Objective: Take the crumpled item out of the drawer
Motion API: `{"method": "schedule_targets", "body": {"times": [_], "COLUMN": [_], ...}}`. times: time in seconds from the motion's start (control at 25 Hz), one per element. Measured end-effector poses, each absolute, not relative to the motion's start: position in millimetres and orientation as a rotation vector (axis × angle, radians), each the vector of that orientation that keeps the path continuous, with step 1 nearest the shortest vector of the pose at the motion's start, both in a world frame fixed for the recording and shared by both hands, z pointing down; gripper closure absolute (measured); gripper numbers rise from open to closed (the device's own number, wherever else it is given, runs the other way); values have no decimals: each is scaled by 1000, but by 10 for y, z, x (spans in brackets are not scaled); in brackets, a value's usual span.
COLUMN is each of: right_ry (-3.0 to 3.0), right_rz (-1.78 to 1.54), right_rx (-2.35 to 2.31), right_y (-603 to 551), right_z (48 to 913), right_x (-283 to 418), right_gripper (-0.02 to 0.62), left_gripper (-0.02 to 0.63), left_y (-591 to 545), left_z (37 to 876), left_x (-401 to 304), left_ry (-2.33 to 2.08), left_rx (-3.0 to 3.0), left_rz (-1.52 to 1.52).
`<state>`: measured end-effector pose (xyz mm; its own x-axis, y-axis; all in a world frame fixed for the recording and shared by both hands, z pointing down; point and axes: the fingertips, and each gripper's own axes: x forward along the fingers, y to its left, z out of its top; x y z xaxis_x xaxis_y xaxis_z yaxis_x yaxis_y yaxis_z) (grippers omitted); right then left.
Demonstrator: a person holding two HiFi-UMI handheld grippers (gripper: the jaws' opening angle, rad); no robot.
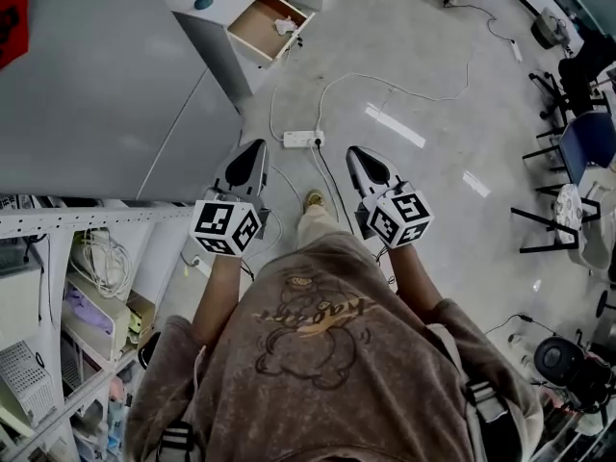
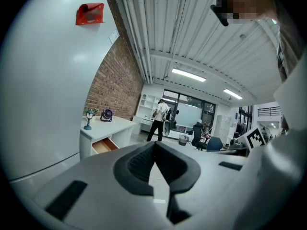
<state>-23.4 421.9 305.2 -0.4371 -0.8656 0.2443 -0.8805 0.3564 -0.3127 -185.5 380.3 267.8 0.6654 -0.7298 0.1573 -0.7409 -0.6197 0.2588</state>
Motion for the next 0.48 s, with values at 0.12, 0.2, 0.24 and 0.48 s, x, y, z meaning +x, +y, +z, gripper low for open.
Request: {"method": "schedule_targets", "body": {"times": [0.12,0.2,0.24,0.48], "right_ry": [-2559,-2564,-2567,-2586], "right_rz": [634,637,639,643], "right_rx": [1646,1643,1640,1606], "right_y": [3883,3671,3580,3161], "right_z": [3024,3008,3006,3031], "right_x": [-110,-21,25,252], "right_gripper": [598,598,598,598], "left_gripper": [598,598,598,598], "left_y": [3500,3308,3224,2800], "left_z": [2635,2611,2606,2557], "left_x": [-1740,-1655,-1610,-1381], "left_ry": [-1173,-1174,-1176,-1205], "left_rx": [2585,2588,2589,2598], "left_rz": [62,69,75,80]}}
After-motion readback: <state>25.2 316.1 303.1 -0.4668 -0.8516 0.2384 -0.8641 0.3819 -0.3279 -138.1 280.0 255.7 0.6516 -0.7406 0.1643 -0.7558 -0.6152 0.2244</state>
